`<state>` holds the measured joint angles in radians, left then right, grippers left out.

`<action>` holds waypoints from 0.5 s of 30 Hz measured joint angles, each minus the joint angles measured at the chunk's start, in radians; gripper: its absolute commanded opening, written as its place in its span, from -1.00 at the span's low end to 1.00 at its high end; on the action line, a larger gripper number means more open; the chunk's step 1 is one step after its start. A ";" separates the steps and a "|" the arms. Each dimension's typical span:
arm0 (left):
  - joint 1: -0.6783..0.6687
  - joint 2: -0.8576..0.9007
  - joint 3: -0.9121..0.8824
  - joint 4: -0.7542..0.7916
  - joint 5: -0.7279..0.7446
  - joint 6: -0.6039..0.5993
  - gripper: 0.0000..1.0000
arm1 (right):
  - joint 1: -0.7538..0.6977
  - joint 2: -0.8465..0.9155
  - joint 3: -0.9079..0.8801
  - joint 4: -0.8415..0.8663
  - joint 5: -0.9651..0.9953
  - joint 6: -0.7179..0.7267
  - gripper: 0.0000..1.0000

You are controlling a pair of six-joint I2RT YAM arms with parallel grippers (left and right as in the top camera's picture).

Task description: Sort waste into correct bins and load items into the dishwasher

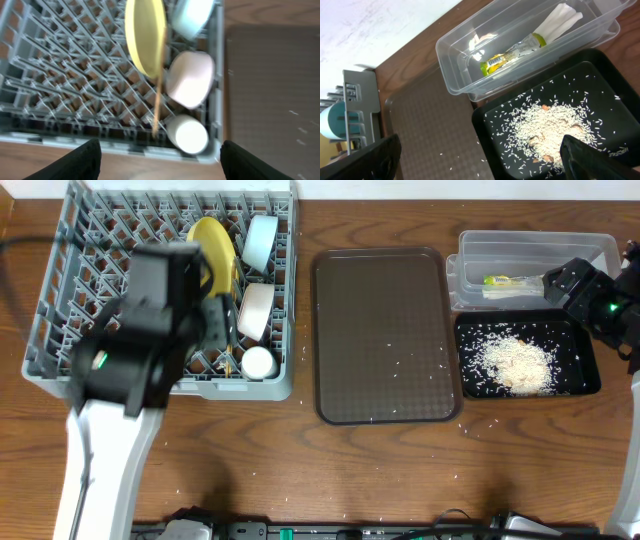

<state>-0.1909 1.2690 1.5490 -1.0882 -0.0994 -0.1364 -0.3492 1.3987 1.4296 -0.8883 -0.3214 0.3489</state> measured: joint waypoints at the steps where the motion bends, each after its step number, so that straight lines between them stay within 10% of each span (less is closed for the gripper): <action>1: 0.000 -0.031 0.000 -0.017 0.022 -0.005 0.56 | 0.000 0.000 0.000 0.000 0.000 0.000 0.98; 15: -0.027 -0.284 0.000 -0.113 0.198 -0.028 0.82 | 0.000 0.000 0.000 0.000 0.000 0.000 0.99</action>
<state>-0.2180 0.9852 1.5490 -1.2015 0.0990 -0.1646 -0.3492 1.3987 1.4296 -0.8883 -0.3214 0.3489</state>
